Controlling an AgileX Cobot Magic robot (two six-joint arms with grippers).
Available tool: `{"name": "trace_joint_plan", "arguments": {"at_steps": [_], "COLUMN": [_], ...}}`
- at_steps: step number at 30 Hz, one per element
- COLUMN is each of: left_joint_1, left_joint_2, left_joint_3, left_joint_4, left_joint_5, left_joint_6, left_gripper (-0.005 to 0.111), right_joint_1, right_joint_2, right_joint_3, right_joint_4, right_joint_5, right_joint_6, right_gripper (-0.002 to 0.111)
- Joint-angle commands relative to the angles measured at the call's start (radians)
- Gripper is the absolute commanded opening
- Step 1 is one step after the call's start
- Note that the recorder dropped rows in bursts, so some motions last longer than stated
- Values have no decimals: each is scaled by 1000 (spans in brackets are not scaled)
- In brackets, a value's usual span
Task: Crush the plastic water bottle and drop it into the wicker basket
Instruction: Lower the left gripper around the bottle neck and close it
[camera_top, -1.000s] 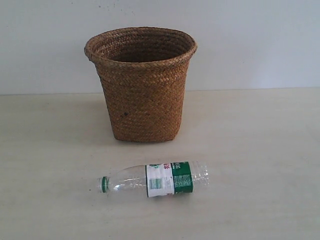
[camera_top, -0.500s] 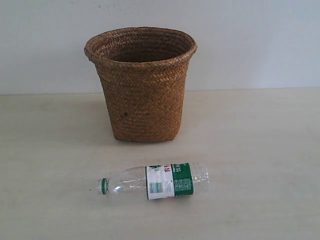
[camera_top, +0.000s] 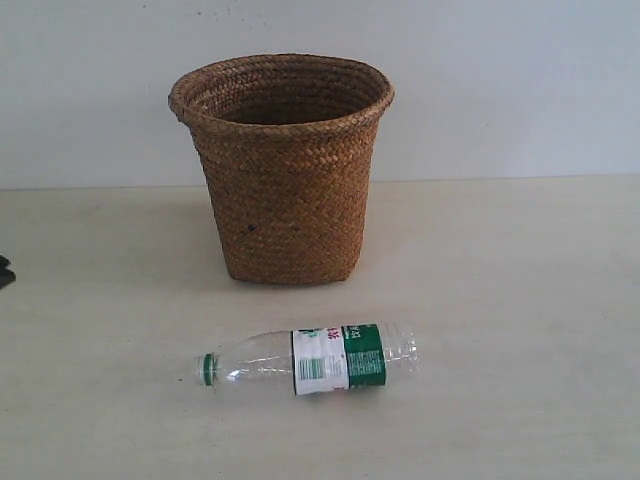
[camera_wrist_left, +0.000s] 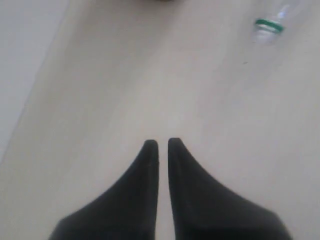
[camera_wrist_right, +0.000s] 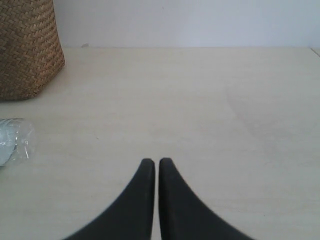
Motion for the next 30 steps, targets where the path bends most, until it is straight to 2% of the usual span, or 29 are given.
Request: {"name": "trace_joint_plan", "arguments": {"at_steps": [1,6,13,17,19,23,24,26,30], "left_joint_1": [-42,-47,-47,-49,-65,-115,-129,-156,-218], "left_joint_2": [30,123,343,449,487,520,523,523,533], "left_joint_3": [2,-37,-156,-176,-176,-176,-176,-176,-176], "left_joint_4": [-226,-401,-359,-331,-319,-330,-323,-280,-186], "left_joint_5": [28,57,114,108,100,40,20,-12,-78], "left_joint_6": [205,331,335,335,324,320,320,320,343], "left_gripper": [4,4,4,6,16,52,57,59,55], "right_joint_1": [0,0,0,0,0,0,0,0,0], "right_joint_2": [-4,-4,-4,-4,-4,-4,-4,-4,-4], "right_joint_3": [-1,-1,-1,-1,-1,-1,-1,-1,-1], "right_joint_4": [-5,1,9,9,9,9,9,9,9], "right_joint_5": [-8,-8,-8,-8,-8,-8,-8,-8,-8], "right_joint_6": [-2,-2,-2,-2,-2,-2,-2,-2,-2], "right_gripper": [1,1,1,1,1,1,1,1,1]}}
